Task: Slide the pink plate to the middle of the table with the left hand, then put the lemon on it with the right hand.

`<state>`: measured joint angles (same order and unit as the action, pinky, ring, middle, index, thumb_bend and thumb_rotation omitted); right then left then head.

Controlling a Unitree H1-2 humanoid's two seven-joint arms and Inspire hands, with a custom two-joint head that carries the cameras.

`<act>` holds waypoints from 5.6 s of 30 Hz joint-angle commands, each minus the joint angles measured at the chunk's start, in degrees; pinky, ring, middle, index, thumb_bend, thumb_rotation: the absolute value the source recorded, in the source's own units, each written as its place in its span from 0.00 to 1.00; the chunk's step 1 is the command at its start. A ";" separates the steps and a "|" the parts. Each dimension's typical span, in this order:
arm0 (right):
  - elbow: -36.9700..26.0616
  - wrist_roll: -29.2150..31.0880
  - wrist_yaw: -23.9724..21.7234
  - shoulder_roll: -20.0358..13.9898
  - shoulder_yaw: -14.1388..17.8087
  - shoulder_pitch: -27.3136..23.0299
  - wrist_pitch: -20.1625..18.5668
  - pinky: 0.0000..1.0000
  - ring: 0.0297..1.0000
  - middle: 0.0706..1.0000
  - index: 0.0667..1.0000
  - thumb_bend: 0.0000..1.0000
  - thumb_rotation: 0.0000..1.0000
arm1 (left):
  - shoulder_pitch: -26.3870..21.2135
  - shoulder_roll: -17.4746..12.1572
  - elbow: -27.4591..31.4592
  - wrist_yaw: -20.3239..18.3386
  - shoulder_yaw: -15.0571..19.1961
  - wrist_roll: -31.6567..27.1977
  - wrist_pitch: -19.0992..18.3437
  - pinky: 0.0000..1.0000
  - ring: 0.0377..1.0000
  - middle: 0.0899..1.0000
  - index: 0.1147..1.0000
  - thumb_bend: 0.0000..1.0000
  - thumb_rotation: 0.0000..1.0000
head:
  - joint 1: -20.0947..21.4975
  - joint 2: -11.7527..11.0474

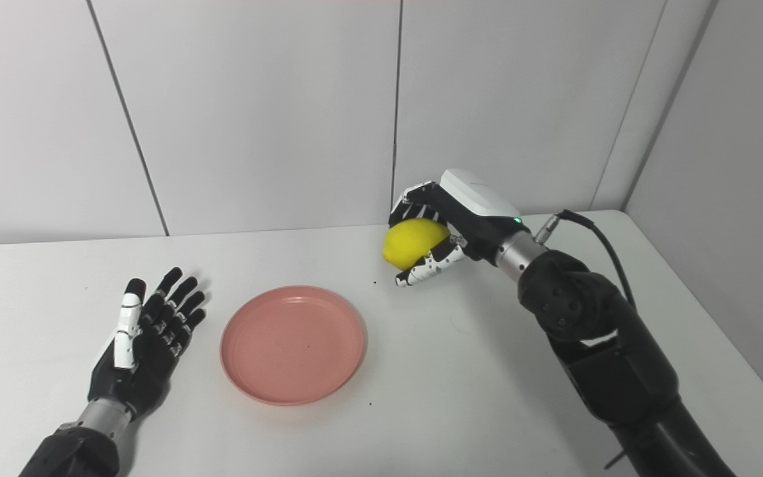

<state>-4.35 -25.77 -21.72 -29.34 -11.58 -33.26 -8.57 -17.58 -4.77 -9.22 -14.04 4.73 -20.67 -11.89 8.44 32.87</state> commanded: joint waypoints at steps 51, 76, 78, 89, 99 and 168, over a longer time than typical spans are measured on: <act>22.90 -8.95 8.24 19.95 -14.79 -5.75 12.71 0.31 0.37 0.43 0.52 0.57 0.09 | 0.18 4.89 6.06 8.17 -0.54 4.28 -1.65 0.98 0.95 0.95 0.94 0.58 1.00 | -10.98 0.85; 22.29 -11.91 10.41 19.74 -14.57 -3.68 10.77 0.31 0.38 0.45 0.52 0.72 0.20 | 0.07 4.76 5.83 8.02 -0.60 4.68 -1.80 0.98 0.95 0.95 0.94 0.59 1.00 | -10.94 1.14; 22.30 -11.81 10.31 19.81 -14.46 -3.61 10.71 0.33 0.39 0.46 0.52 0.76 0.22 | 0.10 4.71 5.91 8.02 -0.64 4.74 -1.86 0.98 0.94 0.94 0.94 0.58 1.00 | -10.94 1.14; 21.47 -9.63 7.60 19.24 -13.98 -3.32 11.17 0.50 0.56 0.60 0.62 0.97 0.41 | 0.04 4.41 5.87 7.60 -0.44 4.29 -1.87 0.98 0.95 0.95 0.94 0.59 1.00 | -10.86 1.06; 20.03 -9.33 7.37 18.64 -13.95 -2.95 11.81 0.58 0.64 0.67 0.67 1.00 0.48 | -0.09 4.41 5.76 7.56 -0.37 4.18 -1.83 0.98 0.95 0.94 0.94 0.58 1.00 | -10.73 1.04; -3.27 -0.84 16.36 15.47 9.26 15.43 7.52 0.72 0.76 0.77 0.82 0.88 0.77 | -0.41 3.07 5.21 5.81 0.11 3.04 -1.47 0.99 0.96 0.96 0.95 0.58 1.00 | -9.18 0.70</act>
<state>-6.85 -26.75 -7.87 -14.07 -3.28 -16.51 -2.17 -16.42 -1.23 -4.90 -7.41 4.75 -17.15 -14.40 -0.70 33.57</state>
